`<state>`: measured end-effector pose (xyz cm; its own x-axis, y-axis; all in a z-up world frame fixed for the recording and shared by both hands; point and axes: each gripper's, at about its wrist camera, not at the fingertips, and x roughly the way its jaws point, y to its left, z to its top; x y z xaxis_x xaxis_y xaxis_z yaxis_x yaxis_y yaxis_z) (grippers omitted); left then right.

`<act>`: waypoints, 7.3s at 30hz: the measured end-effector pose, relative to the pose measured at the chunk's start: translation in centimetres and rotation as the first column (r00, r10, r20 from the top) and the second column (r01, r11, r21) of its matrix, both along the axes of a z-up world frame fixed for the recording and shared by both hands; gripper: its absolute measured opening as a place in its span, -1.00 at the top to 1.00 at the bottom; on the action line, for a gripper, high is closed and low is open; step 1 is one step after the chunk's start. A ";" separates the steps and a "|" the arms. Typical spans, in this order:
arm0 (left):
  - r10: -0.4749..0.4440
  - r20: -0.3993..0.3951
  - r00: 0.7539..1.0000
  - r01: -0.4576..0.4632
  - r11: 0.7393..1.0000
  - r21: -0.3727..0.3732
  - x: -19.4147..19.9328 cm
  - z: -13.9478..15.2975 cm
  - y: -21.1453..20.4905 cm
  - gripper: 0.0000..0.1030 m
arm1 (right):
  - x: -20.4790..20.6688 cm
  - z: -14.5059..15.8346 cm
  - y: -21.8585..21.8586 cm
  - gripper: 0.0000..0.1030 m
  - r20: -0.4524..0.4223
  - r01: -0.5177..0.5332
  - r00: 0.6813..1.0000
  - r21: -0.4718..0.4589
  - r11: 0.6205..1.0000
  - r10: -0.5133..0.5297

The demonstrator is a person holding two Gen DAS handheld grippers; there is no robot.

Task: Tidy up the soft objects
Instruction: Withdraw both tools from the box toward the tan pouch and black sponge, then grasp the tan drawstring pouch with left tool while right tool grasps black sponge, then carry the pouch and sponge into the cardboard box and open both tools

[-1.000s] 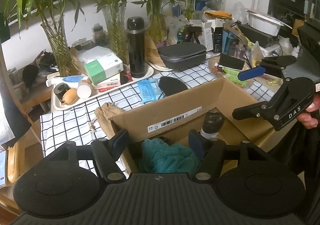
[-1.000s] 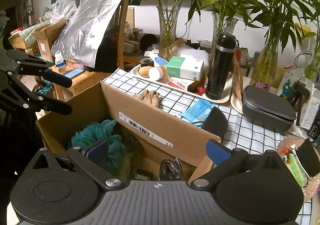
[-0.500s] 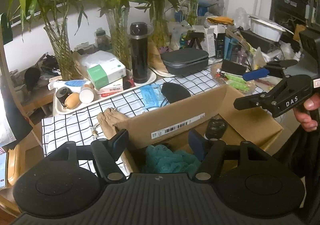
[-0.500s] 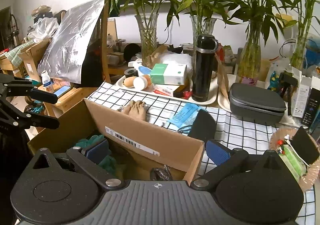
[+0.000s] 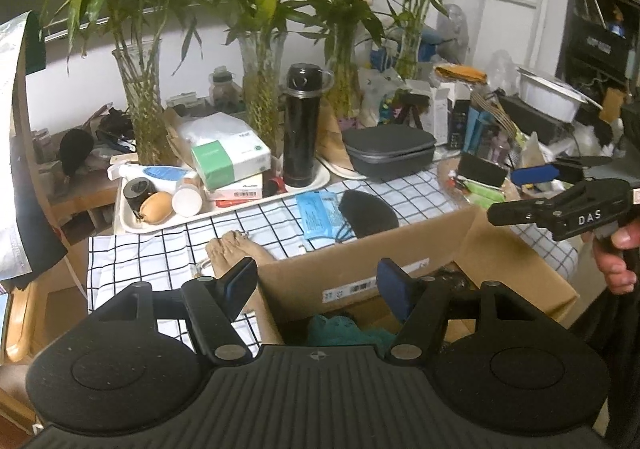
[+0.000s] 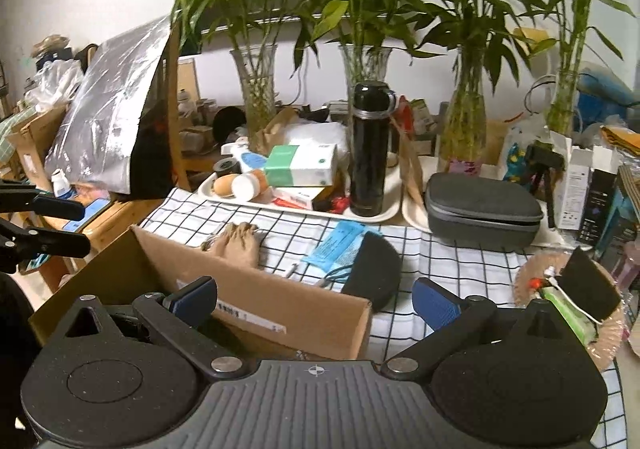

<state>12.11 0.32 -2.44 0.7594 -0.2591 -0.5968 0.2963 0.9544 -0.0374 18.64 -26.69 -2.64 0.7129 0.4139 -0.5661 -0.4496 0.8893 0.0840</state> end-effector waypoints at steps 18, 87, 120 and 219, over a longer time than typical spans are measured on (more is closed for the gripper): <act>0.095 0.004 0.996 -0.094 0.992 -0.087 3.6 -1.1 3.5 -0.27 | 2.8 -0.6 -1.1 -1.00 -0.019 0.081 0.996 -0.021 0.996 -0.082; 0.044 -0.522 0.852 -0.334 0.814 -0.475 20.3 -18.7 11.1 0.87 | 20.0 -12.3 1.1 -0.88 -0.279 -0.024 0.960 -0.074 0.997 0.003; 0.013 -0.259 0.966 -0.111 0.924 -0.365 18.3 -12.5 8.4 0.94 | 20.5 -10.4 1.8 -0.34 -0.227 -0.002 0.973 -0.145 0.989 -0.031; -0.096 -0.075 0.993 0.099 0.994 0.044 -2.2 0.8 -1.3 -0.09 | -3.2 0.6 -0.4 -1.00 -0.003 -0.311 0.950 0.028 0.950 0.311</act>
